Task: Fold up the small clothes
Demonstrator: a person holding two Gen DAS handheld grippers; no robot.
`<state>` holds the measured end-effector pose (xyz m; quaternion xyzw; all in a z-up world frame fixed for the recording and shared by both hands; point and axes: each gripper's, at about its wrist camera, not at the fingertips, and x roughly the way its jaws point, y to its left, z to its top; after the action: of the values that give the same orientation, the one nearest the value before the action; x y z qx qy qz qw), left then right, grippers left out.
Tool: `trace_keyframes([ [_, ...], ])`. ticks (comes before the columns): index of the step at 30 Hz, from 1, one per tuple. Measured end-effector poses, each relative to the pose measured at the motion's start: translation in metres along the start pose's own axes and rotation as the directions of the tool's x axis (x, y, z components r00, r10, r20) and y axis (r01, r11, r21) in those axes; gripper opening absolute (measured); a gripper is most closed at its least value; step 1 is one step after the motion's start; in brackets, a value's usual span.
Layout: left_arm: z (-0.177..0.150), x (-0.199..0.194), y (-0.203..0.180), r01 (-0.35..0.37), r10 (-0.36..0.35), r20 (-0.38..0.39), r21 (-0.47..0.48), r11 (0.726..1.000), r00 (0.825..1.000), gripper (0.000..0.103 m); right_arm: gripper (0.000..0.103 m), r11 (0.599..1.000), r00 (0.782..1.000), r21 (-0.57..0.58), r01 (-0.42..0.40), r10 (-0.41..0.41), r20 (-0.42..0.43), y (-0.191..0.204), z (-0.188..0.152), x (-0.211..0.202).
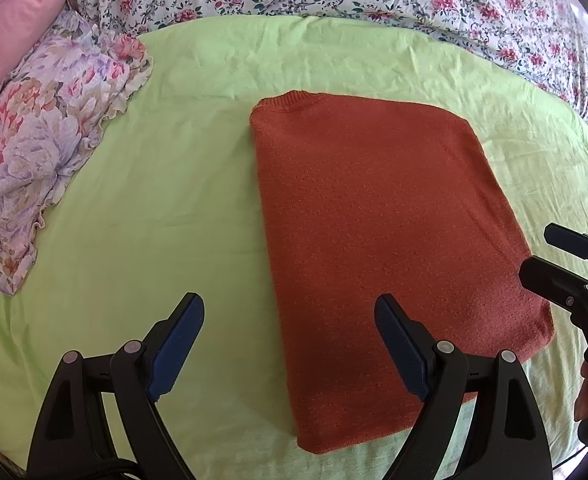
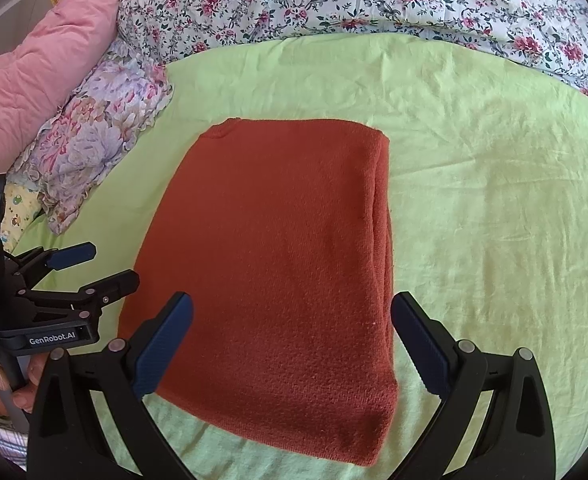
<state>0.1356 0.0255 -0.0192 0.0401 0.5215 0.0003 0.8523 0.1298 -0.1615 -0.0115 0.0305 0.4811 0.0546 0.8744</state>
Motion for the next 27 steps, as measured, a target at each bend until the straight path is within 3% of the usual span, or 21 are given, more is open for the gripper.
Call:
trace_keyframes([
  [27,0.0014,-0.0034,-0.0021,0.011,-0.011,0.008,0.006,1.0,1.0,0.088,0.099,1.0,1.0,0.0,-0.005,0.005,0.017,0.0031,0.0033,-0.0062],
])
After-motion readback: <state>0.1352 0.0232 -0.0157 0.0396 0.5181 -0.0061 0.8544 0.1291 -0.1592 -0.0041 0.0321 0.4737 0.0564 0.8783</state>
